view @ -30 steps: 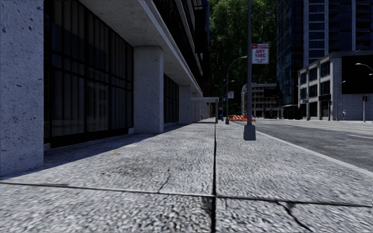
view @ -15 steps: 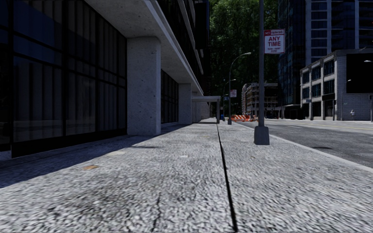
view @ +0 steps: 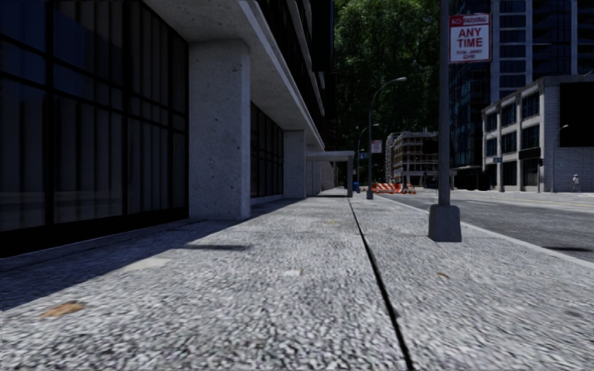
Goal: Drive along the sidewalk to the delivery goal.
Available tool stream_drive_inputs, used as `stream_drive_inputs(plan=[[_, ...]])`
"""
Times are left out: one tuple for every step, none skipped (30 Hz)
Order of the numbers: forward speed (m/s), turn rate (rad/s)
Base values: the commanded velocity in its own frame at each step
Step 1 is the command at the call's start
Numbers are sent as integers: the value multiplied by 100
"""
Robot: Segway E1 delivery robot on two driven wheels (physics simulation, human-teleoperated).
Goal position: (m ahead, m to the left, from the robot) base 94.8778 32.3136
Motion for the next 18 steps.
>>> stream_drive_inputs(plan=[[200,0],[200,0],[200,0],[200,0],[200,0],[200,0],[200,0],[200,0],[200,0],[200,0],[200,0],[200,0],[200,0],[200,0],[200,0],[200,0],[200,0],[200,0]])
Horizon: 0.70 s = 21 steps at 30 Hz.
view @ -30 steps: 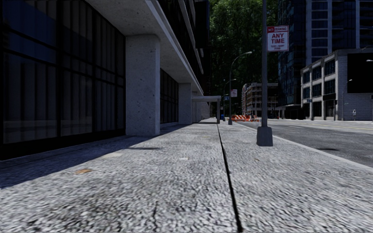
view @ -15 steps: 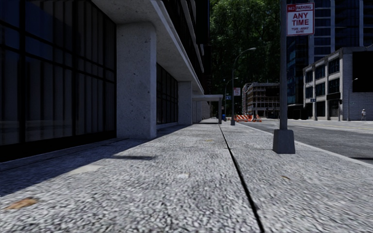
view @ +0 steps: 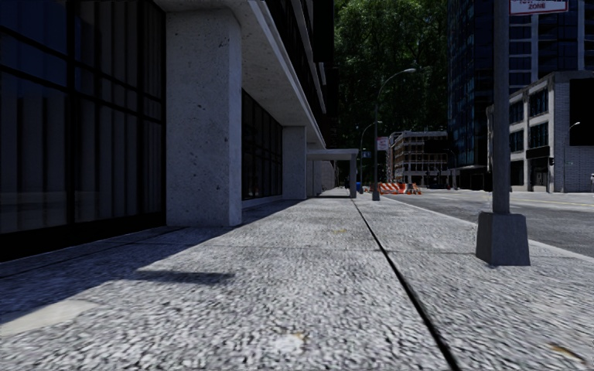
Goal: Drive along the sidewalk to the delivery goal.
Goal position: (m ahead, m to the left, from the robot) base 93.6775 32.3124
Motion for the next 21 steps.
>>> stream_drive_inputs(plan=[[200,0],[200,0],[200,0],[200,0],[200,0],[200,0],[200,0],[200,0],[200,0],[200,0],[200,0],[200,0],[200,0],[200,0],[200,0],[200,0],[200,0],[200,0],[200,0],[200,0],[200,0]])
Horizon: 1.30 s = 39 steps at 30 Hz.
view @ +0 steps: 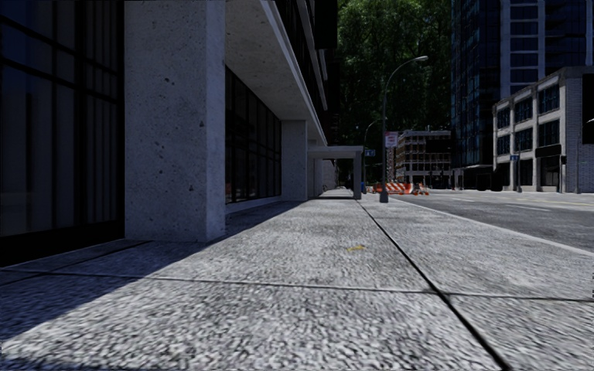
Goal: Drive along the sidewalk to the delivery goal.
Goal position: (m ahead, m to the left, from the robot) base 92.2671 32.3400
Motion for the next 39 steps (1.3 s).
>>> stream_drive_inputs(plan=[[200,0],[200,0],[200,-3],[200,-15],[200,-24],[200,-24],[200,-25],[200,-26],[200,-26],[200,-26],[200,-26],[200,-26],[200,-26],[200,-26],[200,-26],[200,-26],[200,-26],[200,-26],[200,-26],[200,-26],[200,-26],[200,-26],[200,-26],[200,-26],[200,-26],[200,-26],[200,-26],[200,-26],[200,-26],[200,-26],[200,-26],[200,-26],[200,-26],[200,-26],[200,-26],[200,-26],[200,-26],[200,-26],[200,-26]])
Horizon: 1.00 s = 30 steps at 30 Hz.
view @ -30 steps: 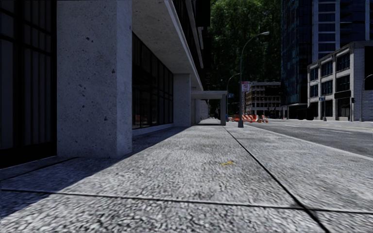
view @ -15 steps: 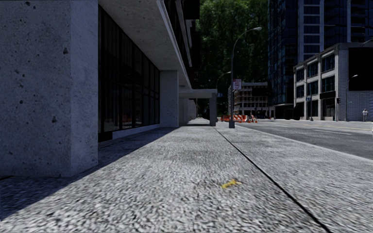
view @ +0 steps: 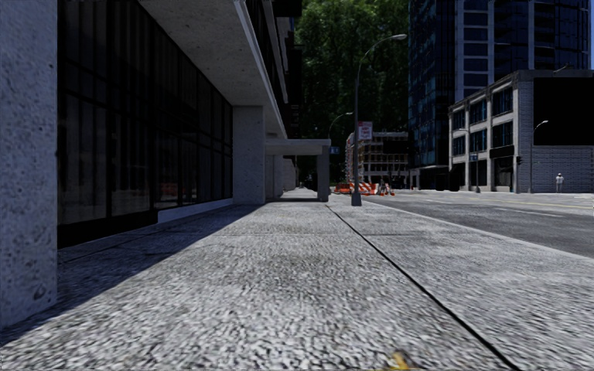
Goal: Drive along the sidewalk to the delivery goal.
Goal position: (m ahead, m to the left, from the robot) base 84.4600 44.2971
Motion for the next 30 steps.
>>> stream_drive_inputs(plan=[[200,-26],[200,0],[200,0],[200,0],[200,0],[200,0],[200,0],[200,0],[200,0],[200,0],[200,0],[200,0],[200,0],[200,0],[200,0],[200,0],[200,0],[200,0],[200,0],[200,0],[200,0],[200,0],[200,0],[200,0],[200,0],[200,0],[200,0],[200,0],[200,0],[200,0]])
